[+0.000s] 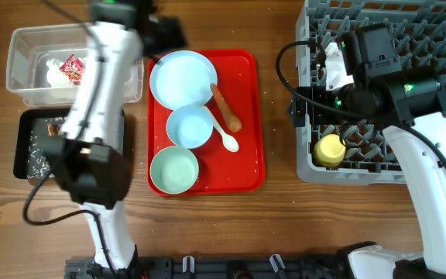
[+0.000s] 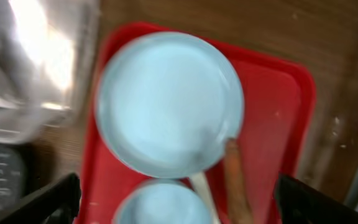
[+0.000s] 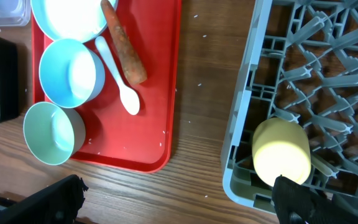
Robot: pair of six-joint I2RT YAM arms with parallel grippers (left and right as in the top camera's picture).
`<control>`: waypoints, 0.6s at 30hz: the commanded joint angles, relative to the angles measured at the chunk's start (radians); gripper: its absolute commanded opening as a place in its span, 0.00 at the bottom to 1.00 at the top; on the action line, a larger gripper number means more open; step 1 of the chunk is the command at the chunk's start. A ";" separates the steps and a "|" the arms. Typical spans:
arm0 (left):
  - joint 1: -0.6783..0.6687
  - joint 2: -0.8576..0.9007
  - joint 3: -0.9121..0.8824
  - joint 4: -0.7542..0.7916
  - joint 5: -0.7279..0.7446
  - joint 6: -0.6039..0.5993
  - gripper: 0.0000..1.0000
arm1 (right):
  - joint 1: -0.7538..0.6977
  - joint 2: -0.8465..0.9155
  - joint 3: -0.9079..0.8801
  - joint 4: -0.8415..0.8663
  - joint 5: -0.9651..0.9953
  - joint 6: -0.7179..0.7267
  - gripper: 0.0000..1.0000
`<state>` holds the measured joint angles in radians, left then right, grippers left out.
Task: Sort waste into correct bins and load items into the dishwasher rack
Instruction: 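Grasp the orange carrot on the red tray with the left gripper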
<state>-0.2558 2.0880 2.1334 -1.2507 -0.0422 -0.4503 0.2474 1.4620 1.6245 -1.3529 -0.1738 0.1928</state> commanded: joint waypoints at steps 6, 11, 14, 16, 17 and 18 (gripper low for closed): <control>-0.284 -0.004 -0.375 0.270 0.008 -0.314 1.00 | 0.000 0.007 -0.010 0.004 0.018 -0.010 1.00; -0.373 -0.002 -0.453 0.401 -0.052 -0.333 0.98 | 0.000 0.007 -0.010 -0.009 0.018 -0.009 1.00; -0.377 0.019 -0.453 0.408 -0.110 -0.373 0.96 | 0.000 0.007 -0.010 -0.024 0.018 -0.009 1.00; -0.376 0.040 -0.454 0.417 -0.147 -0.374 0.96 | 0.000 0.007 -0.010 -0.025 0.018 -0.009 1.00; -0.377 0.056 -0.454 0.429 -0.150 -0.374 0.96 | 0.000 0.007 -0.010 -0.025 0.018 -0.009 1.00; -0.377 0.069 -0.454 0.439 -0.150 -0.380 0.95 | 0.000 0.007 -0.010 -0.025 0.018 -0.009 1.00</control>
<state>-0.6380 2.1025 1.6867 -0.8333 -0.1272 -0.7956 0.2474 1.4620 1.6241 -1.3762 -0.1741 0.1928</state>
